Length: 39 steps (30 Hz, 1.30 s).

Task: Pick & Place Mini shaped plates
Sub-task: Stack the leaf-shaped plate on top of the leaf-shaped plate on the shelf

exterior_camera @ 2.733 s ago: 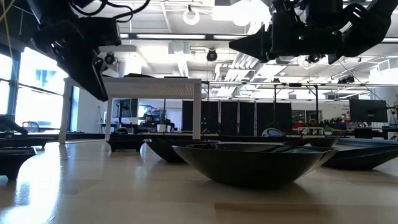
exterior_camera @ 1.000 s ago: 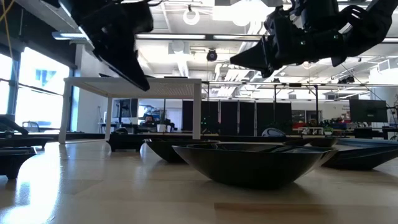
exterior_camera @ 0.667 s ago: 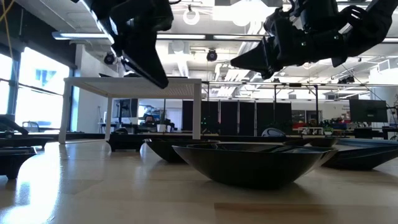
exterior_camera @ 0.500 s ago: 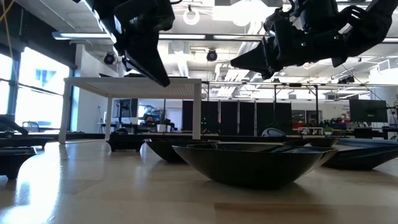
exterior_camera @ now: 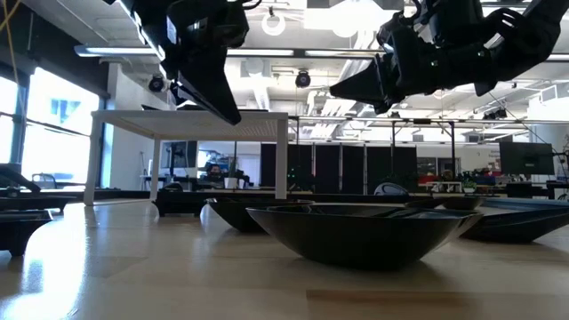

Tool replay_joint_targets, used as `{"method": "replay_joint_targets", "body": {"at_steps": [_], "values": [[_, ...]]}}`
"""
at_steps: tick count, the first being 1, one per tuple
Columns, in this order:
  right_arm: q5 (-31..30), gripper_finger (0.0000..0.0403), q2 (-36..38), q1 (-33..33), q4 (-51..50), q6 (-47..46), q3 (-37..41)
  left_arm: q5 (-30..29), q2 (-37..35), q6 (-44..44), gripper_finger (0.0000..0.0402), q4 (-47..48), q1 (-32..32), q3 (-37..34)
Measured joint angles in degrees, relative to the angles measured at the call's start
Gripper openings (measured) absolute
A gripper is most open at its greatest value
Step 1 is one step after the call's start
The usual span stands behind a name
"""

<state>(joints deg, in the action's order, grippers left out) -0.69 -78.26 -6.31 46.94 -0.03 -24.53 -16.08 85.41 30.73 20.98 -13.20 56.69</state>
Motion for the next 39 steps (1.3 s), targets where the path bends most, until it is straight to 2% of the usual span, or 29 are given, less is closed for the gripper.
{"method": "replay_joint_targets", "body": {"at_steps": [11, 20, 31, 34, 39], "values": [[0.0, 0.0, 0.0, 0.0, 0.0, 0.0, 0.0, 0.11, 0.0, 1.76, 0.001, 5.89, -3.14, -0.02], [0.02, 0.0, 0.0, 0.0, 0.02, 0.0, 0.0, 3.48, 0.0, 12.89, 0.001, 8.79, -3.01, -0.03], [0.02, 0.0, 0.0, 0.0, 0.02, 0.0, 0.0, 2.34, 0.0, 10.11, 0.0011, 8.76, -3.32, -0.04], [0.02, 0.0, 0.0, 0.0, 0.02, 0.0, 0.0, 2.91, 0.0, 10.04, 0.0025, 8.84, -3.34, -0.04], [0.02, 0.0, 0.0, 0.0, 0.02, 0.0, 0.0, 5.23, 0.0, 10.04, 0.0081, 9.13, -3.34, -0.04]]}}
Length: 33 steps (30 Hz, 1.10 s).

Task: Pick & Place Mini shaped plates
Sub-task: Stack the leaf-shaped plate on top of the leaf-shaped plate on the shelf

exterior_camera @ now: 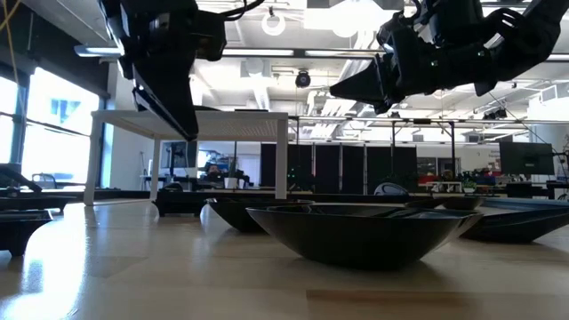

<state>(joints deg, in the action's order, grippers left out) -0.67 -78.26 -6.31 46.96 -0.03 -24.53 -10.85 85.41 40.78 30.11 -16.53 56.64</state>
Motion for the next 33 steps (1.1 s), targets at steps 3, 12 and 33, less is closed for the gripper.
{"method": "replay_joint_targets", "body": {"at_steps": [3, 12, 33], "values": [[0.0, 0.0, 0.0, 0.0, 0.0, 0.0, 0.0, 0.0, 0.0, 0.22, 0.0115, -0.01, 0.0, 0.0], [0.0, 0.0, 0.0, 0.0, 0.0, 0.0, 0.0, 1.05, 0.0, -1.27, 0.0151, -0.16, 0.96, 0.0], [0.0, 0.0, 0.0, 0.0, 0.0, 0.02, 0.0, 5.48, 0.0, 6.36, 0.0152, -6.3, 1.15, -0.02]]}}
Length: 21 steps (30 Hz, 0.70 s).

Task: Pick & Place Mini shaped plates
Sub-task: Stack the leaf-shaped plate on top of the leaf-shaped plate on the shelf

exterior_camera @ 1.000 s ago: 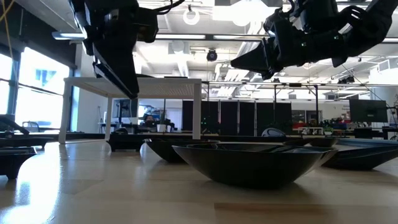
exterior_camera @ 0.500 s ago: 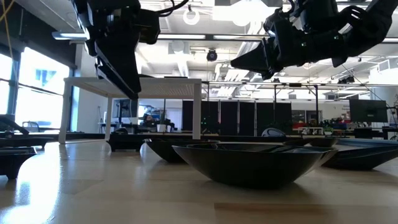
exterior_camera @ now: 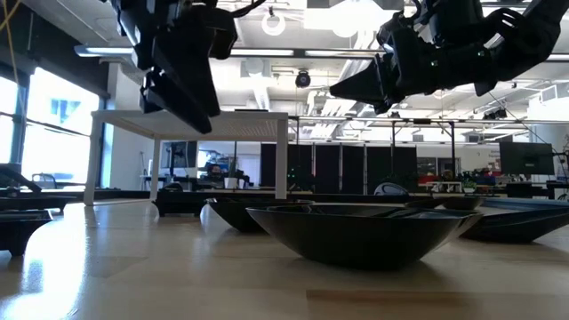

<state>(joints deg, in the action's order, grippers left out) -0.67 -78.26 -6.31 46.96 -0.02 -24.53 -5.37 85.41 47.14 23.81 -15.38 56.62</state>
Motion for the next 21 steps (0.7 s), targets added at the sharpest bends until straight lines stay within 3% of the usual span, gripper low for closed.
{"method": "replay_joint_targets", "body": {"at_steps": [4, 13, 21], "values": [[0.0, 0.0, 0.0, -0.02, 0.02, -0.02, 0.0, 2.94, 3.03, 2.16, 0.0152, -2.23, -0.06, 0.02], [0.0, 0.0, 0.0, 0.0, -0.31, -0.02, 0.0, 3.48, 9.2, 4.31, 0.0152, -4.43, 0.41, 0.1], [0.0, 0.0, 0.0, -0.02, -0.72, -0.01, 0.0, 3.02, 9.57, 4.83, 0.0156, -3.5, 0.42, 0.07]]}}
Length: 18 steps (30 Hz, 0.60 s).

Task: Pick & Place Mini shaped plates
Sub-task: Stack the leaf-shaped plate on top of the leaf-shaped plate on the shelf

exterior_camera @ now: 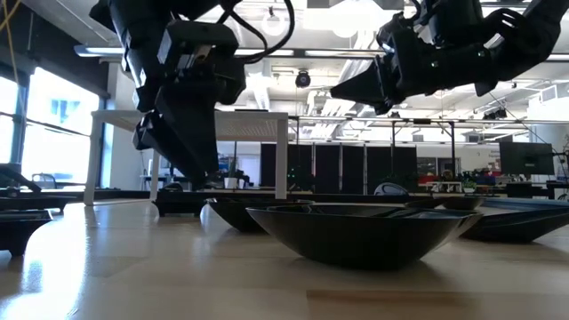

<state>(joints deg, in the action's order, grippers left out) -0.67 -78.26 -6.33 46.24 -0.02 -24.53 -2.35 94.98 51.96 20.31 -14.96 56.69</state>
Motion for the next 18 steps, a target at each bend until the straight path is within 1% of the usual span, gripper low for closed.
{"method": "replay_joint_targets", "body": {"at_steps": [2, 7, 10, 14, 18], "values": [[0.0, 0.0, 0.02, 0.02, 0.06, 0.01, 0.0, -0.07, 0.0, 0.0, 0.0168, 0.06, 0.03, 0.0], [0.0, 0.0, 0.0, 0.0, 0.02, 0.0, 0.0, 0.4, 0.0, -0.56, 0.0224, 0.42, 0.42, 0.0], [0.0, 0.0, 0.0, 0.02, -0.07, -0.01, 0.0, 0.42, 0.0, -1.17, 0.0249, 0.38, 0.39, 0.0], [0.0, 0.0, 0.0, 0.02, -0.09, 0.0, 0.0, 0.41, 0.0, -1.11, 0.0256, 0.38, 0.37, 0.0], [0.0, 0.0, 0.02, 0.02, -0.09, -0.01, 0.0, 0.02, 0.0, -1.09, 0.0246, 0.32, 0.39, 0.0]]}}
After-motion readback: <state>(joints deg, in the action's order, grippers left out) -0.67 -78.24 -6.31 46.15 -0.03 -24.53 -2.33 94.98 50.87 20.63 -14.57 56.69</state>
